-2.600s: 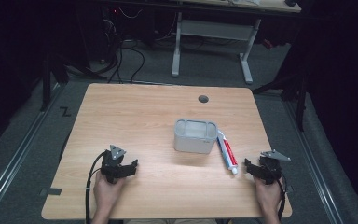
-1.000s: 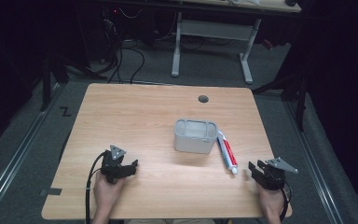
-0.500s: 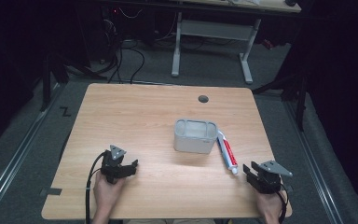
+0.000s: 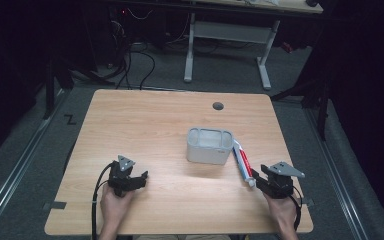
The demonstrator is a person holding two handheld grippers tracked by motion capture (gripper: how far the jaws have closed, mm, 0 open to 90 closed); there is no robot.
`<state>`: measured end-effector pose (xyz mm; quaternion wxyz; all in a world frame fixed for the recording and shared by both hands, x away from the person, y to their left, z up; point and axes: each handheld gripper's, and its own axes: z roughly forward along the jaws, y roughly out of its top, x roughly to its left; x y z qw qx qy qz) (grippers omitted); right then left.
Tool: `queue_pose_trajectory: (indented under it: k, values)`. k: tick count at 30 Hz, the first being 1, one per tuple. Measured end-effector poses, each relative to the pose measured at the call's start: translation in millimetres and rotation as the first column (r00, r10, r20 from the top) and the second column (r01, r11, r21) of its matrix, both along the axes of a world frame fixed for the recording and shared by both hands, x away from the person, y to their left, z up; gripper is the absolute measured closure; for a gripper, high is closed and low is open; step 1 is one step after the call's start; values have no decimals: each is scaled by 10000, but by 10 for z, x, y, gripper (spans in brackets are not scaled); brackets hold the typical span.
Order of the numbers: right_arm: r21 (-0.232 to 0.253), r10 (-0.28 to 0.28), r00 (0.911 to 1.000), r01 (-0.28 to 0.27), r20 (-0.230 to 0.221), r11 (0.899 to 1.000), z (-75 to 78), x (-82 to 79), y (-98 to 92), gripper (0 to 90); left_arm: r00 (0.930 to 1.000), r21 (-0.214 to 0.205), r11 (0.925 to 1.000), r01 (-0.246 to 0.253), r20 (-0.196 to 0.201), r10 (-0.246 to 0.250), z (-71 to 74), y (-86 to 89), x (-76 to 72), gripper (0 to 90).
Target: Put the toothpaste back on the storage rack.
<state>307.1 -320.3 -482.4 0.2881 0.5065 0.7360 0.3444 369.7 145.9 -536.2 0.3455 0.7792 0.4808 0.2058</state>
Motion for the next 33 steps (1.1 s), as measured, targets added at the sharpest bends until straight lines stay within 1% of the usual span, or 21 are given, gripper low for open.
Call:
queue_pose_trajectory:
  k: [3,4,5,6,9,10,11,14,16,19,23,26,29,32,33]
  values:
    - [35,207,9998,-207,-64,9998,65,94,38,565,10000,-2,10000,-3,-1,3,0,0,0,235]
    - [14,251,9997,-250,-71,9997,89,135,44,565,10000,-1,10000,-2,-1,2,0,0,0,235]
    - [-120,305,9995,-306,-25,9995,115,181,46,566,10000,-17,10000,-12,3,12,-1,-1,0,235]
    - [-104,303,9995,-303,-32,9995,149,233,53,566,10000,-1,10000,0,0,0,0,0,0,235]
    - [55,424,9989,-422,-212,9991,211,355,71,565,10000,-2,10000,-2,0,2,0,0,0,235]
    - [55,424,9989,-422,-212,9991,211,355,71,565,10000,-2,10000,-2,0,2,0,0,0,235]
    - [-27,562,9975,-564,-426,9984,247,455,102,562,10000,-15,10000,-10,5,10,-1,-1,0,235]
    - [164,593,9965,-584,-595,9982,259,555,105,544,10000,-3,10000,-4,-1,4,0,0,0,235]
    - [311,560,9949,-535,-844,9981,253,637,99,526,10000,0,10000,0,-1,0,0,0,0,235]
    - [281,572,9932,-546,-1017,9981,241,726,110,526,10000,-12,10000,-9,3,9,0,-1,0,236]
    - [495,533,9870,-463,-1519,9977,191,847,110,527,10000,-5,10000,-10,13,10,-1,-1,0,236]
    - [475,459,9846,-384,-1689,9981,169,931,122,521,10000,-7,10000,-12,16,12,-1,0,-1,236]
    - [556,439,9809,-339,-1897,9979,136,1027,131,524,10000,-9,10000,-11,17,11,0,1,-2,238]
    - [624,528,9690,-388,-2415,9973,73,1140,138,528,10000,-18,10000,-17,17,17,0,2,-3,240]
    - [592,525,9667,-388,-2504,9975,54,1170,147,528,10000,-19,10000,-17,16,17,0,2,-3,241]
